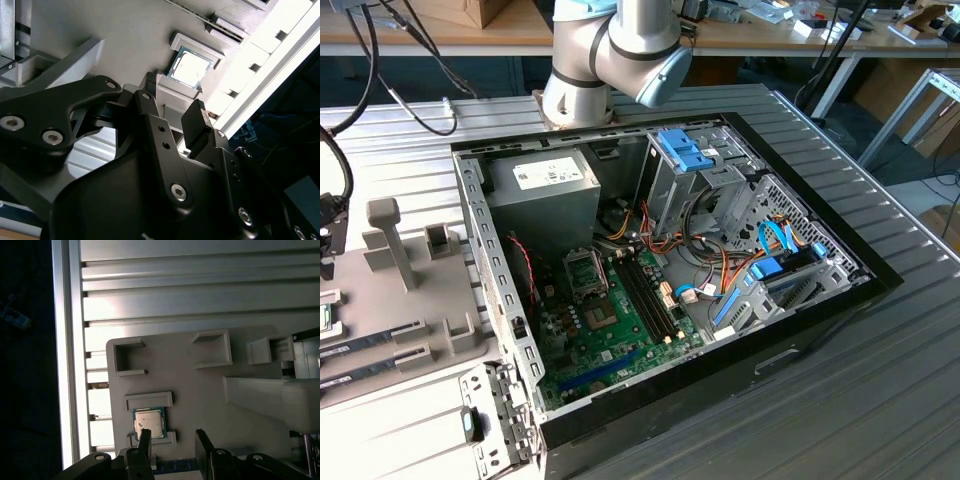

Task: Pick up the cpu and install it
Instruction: 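Pick up the cpu and move it towards the insertion slot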

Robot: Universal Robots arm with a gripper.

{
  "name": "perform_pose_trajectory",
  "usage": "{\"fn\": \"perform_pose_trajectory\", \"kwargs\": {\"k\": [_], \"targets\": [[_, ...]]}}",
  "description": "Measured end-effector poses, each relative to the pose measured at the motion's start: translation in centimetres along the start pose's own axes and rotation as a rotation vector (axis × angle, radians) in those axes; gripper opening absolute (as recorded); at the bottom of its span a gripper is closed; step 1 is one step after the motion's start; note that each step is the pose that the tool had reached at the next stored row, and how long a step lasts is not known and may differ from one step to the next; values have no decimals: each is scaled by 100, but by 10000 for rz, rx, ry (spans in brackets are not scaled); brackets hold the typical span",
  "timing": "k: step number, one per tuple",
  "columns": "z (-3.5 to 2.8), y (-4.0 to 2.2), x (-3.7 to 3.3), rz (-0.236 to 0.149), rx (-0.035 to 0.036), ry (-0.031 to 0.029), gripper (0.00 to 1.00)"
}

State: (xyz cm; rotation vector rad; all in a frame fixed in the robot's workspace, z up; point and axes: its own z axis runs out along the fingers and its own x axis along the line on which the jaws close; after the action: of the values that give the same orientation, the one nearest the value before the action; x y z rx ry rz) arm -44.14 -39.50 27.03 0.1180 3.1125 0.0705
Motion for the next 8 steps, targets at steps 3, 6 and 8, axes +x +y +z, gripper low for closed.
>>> {"fn": "perform_pose_trajectory", "kwargs": {"k": [3,6,8], "targets": [[23,-2,18,0,0,0,48],[27,-3,21,0,0,-1,48],[29,-3,26,0,0,0,48]]}}
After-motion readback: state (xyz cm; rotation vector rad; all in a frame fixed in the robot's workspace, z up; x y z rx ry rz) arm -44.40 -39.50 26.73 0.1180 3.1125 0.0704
